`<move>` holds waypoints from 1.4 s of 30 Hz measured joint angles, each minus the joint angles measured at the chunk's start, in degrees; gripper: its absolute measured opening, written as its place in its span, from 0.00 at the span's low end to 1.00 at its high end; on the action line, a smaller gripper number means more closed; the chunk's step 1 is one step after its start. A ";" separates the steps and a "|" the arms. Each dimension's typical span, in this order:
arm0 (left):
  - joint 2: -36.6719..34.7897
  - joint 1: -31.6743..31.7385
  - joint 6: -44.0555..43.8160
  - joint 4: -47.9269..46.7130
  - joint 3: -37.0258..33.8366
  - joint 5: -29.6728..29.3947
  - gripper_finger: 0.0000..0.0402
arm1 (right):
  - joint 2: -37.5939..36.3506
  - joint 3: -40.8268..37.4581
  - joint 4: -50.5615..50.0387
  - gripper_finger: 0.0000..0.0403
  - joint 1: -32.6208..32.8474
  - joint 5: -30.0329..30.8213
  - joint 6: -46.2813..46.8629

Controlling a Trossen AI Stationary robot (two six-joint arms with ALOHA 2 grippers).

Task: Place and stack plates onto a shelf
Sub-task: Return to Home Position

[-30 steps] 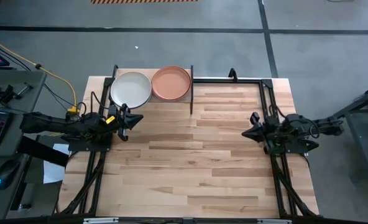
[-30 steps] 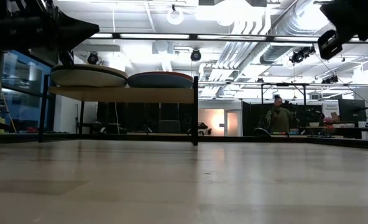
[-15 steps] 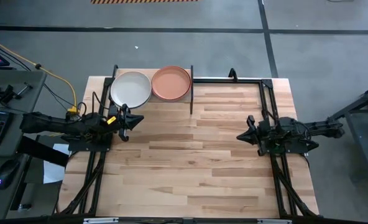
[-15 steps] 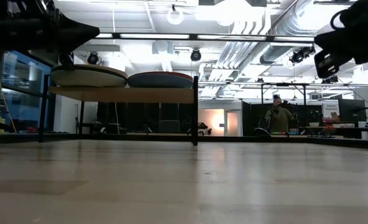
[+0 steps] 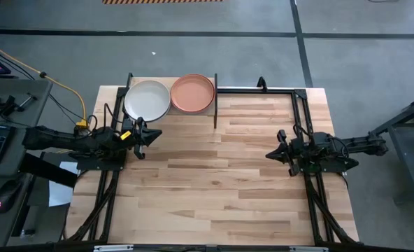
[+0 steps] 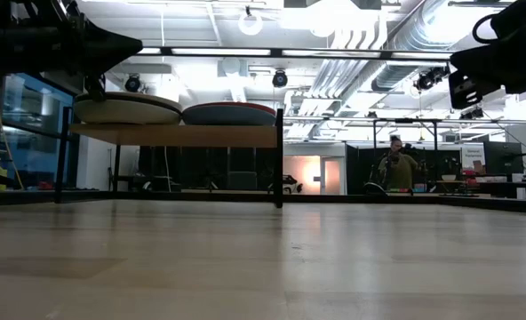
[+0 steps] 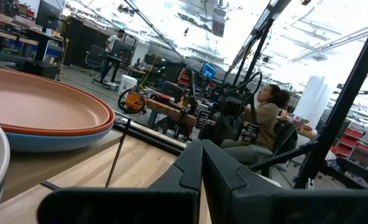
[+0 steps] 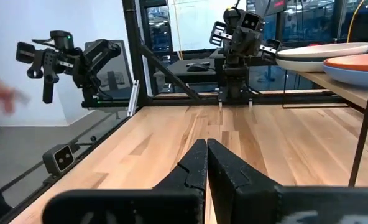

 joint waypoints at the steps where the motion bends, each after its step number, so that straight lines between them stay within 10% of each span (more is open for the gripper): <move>1: 0.00 0.00 0.00 0.00 0.00 0.00 0.00 | 0.01 0.00 0.00 0.00 0.00 0.08 0.17; 18: -0.02 0.00 0.00 -0.29 0.00 0.04 0.00 | 0.04 0.00 -0.09 0.00 0.00 0.80 11.08; 42: -20.50 -0.17 0.01 -29.49 -0.03 -0.13 0.00 | 0.08 -0.02 -0.15 0.00 0.13 1.11 11.00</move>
